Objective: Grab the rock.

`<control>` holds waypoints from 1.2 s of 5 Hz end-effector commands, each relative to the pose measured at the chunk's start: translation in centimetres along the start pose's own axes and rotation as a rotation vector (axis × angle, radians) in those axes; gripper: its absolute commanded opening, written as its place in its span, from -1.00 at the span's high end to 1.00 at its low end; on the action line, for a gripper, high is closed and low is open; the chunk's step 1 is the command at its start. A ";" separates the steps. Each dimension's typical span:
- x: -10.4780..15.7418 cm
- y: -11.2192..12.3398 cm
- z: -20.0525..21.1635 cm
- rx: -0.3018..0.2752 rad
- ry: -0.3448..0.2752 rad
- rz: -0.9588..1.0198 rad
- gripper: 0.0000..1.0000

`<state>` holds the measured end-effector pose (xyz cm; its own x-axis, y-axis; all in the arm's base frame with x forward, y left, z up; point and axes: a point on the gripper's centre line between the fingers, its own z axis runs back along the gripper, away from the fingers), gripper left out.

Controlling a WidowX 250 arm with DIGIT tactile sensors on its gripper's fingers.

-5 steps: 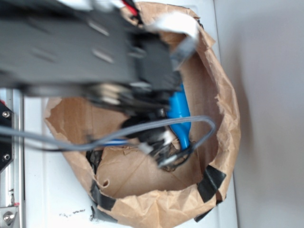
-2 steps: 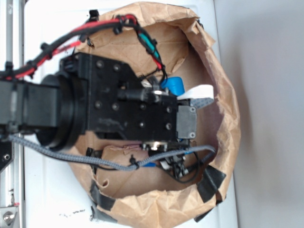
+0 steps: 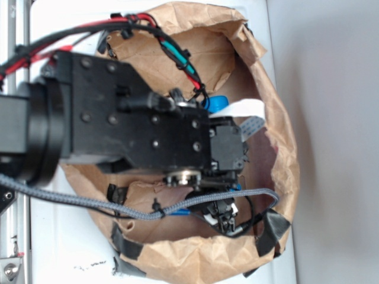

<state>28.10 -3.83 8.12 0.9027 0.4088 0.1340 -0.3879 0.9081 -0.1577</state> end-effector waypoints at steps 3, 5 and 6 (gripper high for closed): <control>-0.7 -3.2 -6.4 0.002 0.017 -0.079 -1.00; -0.2 -2.4 -5.0 0.005 -0.005 -0.071 1.00; 0.1 -0.6 0.4 -0.079 -0.028 -0.110 1.00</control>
<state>27.95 -5.14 7.12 0.9481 0.2901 0.1301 -0.2633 0.9457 -0.1904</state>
